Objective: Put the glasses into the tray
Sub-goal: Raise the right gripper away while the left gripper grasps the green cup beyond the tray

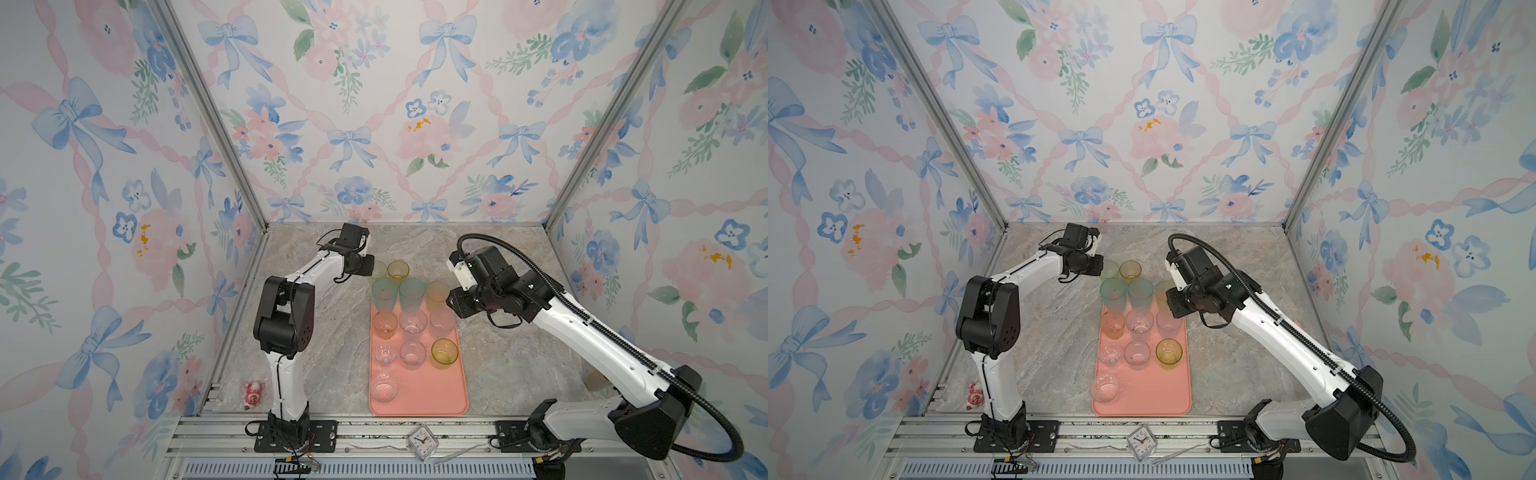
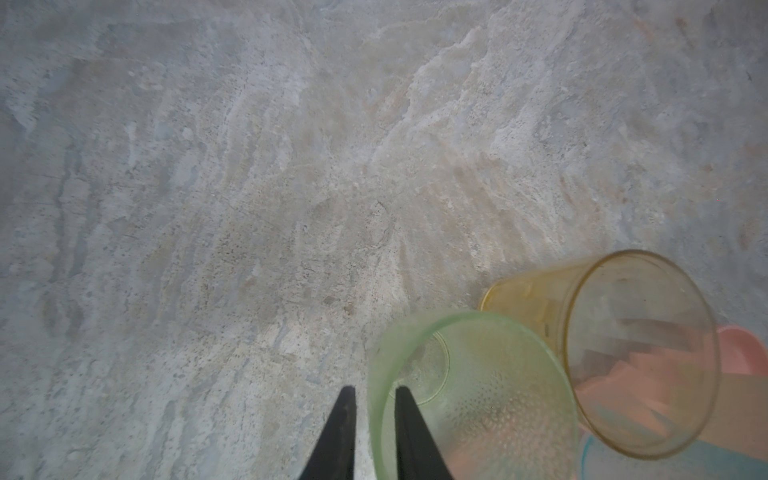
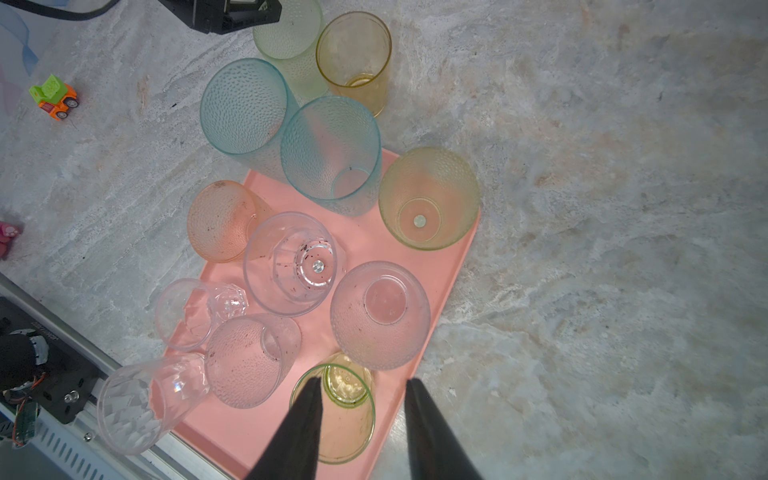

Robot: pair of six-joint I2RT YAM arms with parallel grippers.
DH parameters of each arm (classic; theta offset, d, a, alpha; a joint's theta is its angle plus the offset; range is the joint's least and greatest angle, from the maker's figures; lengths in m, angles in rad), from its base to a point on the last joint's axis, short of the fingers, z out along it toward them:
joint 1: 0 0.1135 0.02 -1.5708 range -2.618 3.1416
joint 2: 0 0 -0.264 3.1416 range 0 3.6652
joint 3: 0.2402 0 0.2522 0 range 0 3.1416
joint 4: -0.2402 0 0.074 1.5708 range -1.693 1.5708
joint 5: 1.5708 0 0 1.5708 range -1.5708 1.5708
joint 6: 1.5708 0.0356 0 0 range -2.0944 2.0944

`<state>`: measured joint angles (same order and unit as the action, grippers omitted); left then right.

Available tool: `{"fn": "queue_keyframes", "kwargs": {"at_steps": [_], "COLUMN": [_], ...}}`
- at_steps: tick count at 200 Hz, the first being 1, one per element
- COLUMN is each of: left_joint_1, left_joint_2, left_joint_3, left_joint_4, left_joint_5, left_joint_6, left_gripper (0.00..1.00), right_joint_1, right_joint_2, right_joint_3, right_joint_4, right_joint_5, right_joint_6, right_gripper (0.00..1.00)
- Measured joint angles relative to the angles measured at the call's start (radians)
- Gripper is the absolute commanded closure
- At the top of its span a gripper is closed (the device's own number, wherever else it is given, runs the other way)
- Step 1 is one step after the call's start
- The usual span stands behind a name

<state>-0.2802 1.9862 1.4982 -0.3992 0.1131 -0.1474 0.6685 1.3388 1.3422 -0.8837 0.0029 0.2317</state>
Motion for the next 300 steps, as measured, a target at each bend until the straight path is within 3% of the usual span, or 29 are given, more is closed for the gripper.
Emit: {"fn": "queue_keyframes", "kwargs": {"at_steps": [118,300], "left_joint_1": [-0.002,-0.001], "left_joint_2": [0.007,-0.052], "left_joint_3": [0.03,0.017], "left_joint_4": [-0.035,-0.053], "left_joint_5": [-0.055,-0.106], "left_joint_6": [0.043,0.043], "left_gripper": [1.0,1.0], "right_joint_1": [-0.007,-0.008], "right_joint_2": [0.012,-0.003], "right_joint_3": [0.0,-0.01], "right_joint_4": [0.006,0.018], "right_joint_5": [-0.013,-0.017], "right_joint_6": [-0.007,-0.007], "right_gripper": [0.63,0.63]}}
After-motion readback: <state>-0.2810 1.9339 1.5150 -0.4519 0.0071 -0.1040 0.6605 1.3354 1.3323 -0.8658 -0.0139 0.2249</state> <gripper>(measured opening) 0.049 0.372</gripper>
